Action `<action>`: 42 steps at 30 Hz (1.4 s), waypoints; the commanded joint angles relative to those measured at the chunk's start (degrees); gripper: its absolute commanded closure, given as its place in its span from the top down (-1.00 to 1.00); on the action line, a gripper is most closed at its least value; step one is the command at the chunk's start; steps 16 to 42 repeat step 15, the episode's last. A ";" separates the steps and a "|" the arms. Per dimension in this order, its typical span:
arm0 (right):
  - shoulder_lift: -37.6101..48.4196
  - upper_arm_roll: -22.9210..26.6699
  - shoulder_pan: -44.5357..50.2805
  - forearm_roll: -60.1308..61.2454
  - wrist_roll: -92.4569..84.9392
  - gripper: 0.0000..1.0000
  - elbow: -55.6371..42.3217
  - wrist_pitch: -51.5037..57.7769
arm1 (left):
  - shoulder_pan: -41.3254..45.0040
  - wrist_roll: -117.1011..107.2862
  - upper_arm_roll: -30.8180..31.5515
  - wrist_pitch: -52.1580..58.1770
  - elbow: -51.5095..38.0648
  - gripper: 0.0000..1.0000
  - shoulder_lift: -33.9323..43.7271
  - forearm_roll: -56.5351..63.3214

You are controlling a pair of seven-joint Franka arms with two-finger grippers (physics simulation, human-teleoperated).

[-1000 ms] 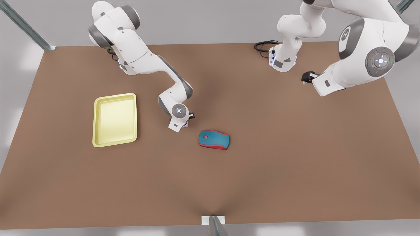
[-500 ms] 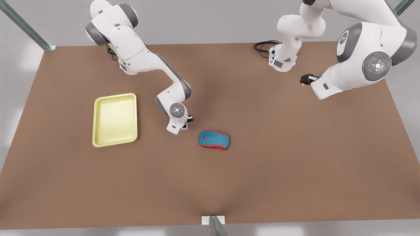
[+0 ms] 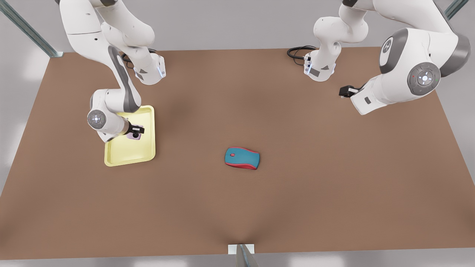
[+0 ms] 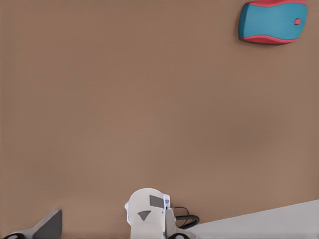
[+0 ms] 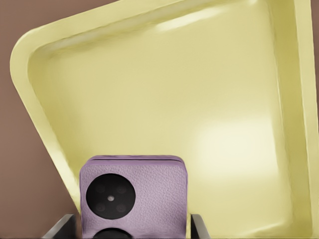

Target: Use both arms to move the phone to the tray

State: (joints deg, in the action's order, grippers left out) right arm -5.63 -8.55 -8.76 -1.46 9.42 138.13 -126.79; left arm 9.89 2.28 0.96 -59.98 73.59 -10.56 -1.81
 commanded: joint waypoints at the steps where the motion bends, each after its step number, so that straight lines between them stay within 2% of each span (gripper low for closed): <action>1: -0.09 0.03 -2.14 0.23 -20.94 1.00 0.56 -0.66 | -0.04 -0.96 0.00 0.03 -0.02 1.00 0.02 0.06; 4: -0.17 0.11 -2.40 0.23 -20.85 1.00 -2.51 0.39 | -0.04 -0.96 0.00 0.03 -0.11 1.00 0.11 0.06; 5: -0.35 0.11 -2.31 0.23 -20.24 1.00 -11.09 7.84 | -0.04 -0.96 -0.08 0.03 -0.28 1.00 0.02 0.14; 6: -3.25 0.11 -2.22 0.14 -20.15 1.00 -25.43 16.65 | -0.04 -0.70 -0.17 -0.84 -0.63 1.00 -0.33 0.49; 7: -4.30 0.11 -2.05 0.14 -17.96 1.00 -34.84 22.01 | -0.04 -0.79 -0.17 -1.37 -1.86 1.00 -0.33 1.46; 8: -3.87 -2.08 -1.43 0.14 -8.65 1.00 -45.57 31.23 | -0.04 -0.79 -0.26 -2.77 -3.01 1.00 -0.33 1.72; 9: -2.46 -4.28 -1.26 0.14 -4.33 1.00 -49.71 35.29 | -0.04 -0.87 -0.35 -4.27 -2.92 1.00 -0.42 2.08; 11: -2.20 -4.72 -1.34 -0.13 1.04 1.00 -56.30 39.77 | -0.04 -0.96 -1.14 -6.29 -2.57 1.00 0.10 2.43; 12: -2.98 -3.41 0.41 -0.30 0.86 1.00 -56.65 41.35 | -0.04 -0.96 -1.14 -6.65 -2.66 1.00 0.19 2.60; 13: -8.33 -0.51 1.81 -0.30 0.24 1.00 -60.77 42.50 | -0.04 -0.96 -1.23 -6.29 -2.66 1.00 0.19 2.78; 14: -10.98 6.97 8.06 0.31 -1.69 1.00 -63.60 42.50 | -0.04 -0.88 -1.14 -5.94 -2.75 1.00 0.11 2.78; 42: -10.37 6.97 8.41 0.31 -1.78 1.00 -62.89 42.15 | -0.04 -0.88 -1.14 -5.85 -2.83 1.00 0.10 2.78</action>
